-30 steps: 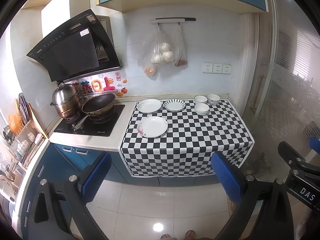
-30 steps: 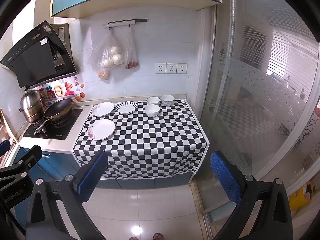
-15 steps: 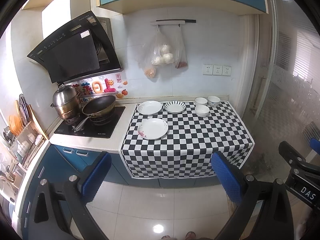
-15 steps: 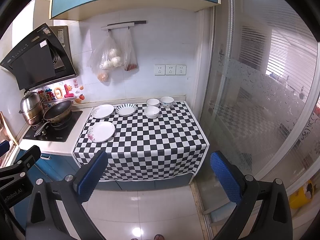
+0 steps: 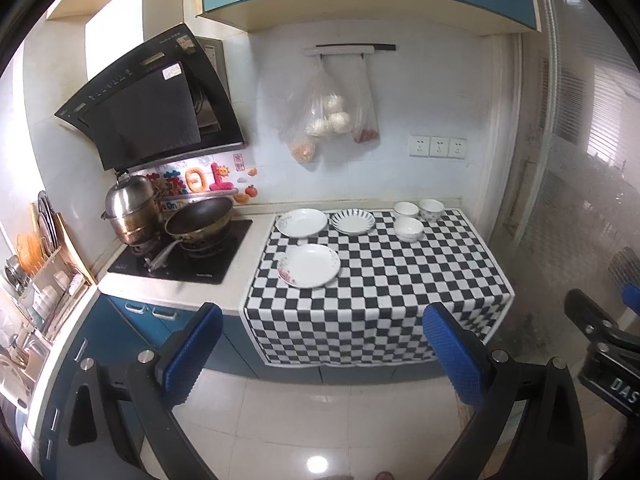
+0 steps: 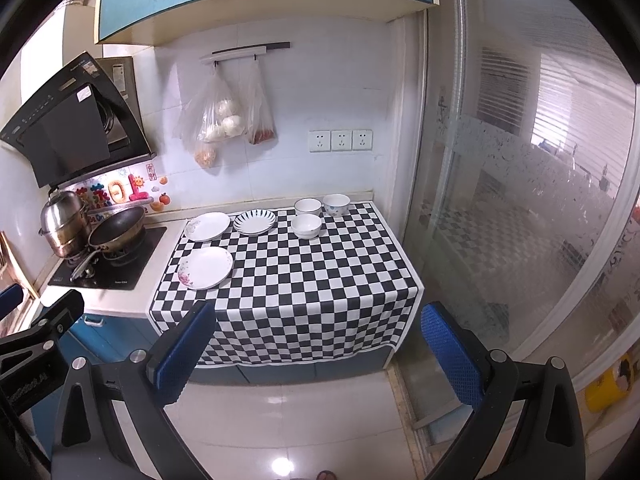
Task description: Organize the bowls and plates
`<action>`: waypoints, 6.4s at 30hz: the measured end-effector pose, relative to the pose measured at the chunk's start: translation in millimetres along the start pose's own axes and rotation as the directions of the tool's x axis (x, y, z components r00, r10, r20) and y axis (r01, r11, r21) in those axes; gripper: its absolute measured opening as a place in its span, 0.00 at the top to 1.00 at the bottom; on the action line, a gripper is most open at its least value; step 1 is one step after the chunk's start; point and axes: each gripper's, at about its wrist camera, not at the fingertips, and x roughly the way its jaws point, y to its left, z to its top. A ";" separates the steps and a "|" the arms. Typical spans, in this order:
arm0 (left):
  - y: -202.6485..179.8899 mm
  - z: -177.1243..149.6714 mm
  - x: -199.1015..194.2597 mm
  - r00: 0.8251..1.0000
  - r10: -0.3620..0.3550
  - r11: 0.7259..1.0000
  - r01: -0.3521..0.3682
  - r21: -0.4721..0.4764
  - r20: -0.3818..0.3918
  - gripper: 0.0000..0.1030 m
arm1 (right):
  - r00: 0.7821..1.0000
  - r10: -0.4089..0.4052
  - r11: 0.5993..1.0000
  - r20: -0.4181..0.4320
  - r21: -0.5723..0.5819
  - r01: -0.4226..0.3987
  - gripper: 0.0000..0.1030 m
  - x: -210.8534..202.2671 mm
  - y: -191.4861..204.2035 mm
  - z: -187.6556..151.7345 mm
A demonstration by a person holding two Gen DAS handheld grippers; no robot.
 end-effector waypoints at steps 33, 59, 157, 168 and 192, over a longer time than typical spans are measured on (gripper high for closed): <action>77.8 66.3 286.6 0.974 0.108 0.992 -0.120 -0.048 -0.197 0.01 | 0.979 0.059 0.996 -0.196 -0.057 -0.072 0.00 316.6 154.0 100.3; 110.2 57.4 631.6 0.814 0.104 0.987 -0.153 -0.039 -0.571 0.01 | 0.764 0.134 0.962 -0.632 -0.102 -0.253 0.00 719.7 248.4 80.0; 182.4 89.6 890.6 0.664 -0.329 0.868 -0.068 -0.492 -0.672 0.61 | 0.462 0.262 0.826 -0.847 -0.051 -0.561 0.51 1049.0 407.0 178.0; 181.3 91.1 893.9 0.655 -0.323 0.871 -0.076 -0.485 -0.683 0.65 | 0.426 0.284 0.840 -0.859 0.010 -0.542 0.78 1051.9 396.0 173.5; 130.4 129.7 766.3 0.696 -0.289 0.931 0.044 -0.362 -0.658 0.65 | 0.454 0.380 0.852 -0.806 0.114 -0.510 0.82 895.4 287.5 175.9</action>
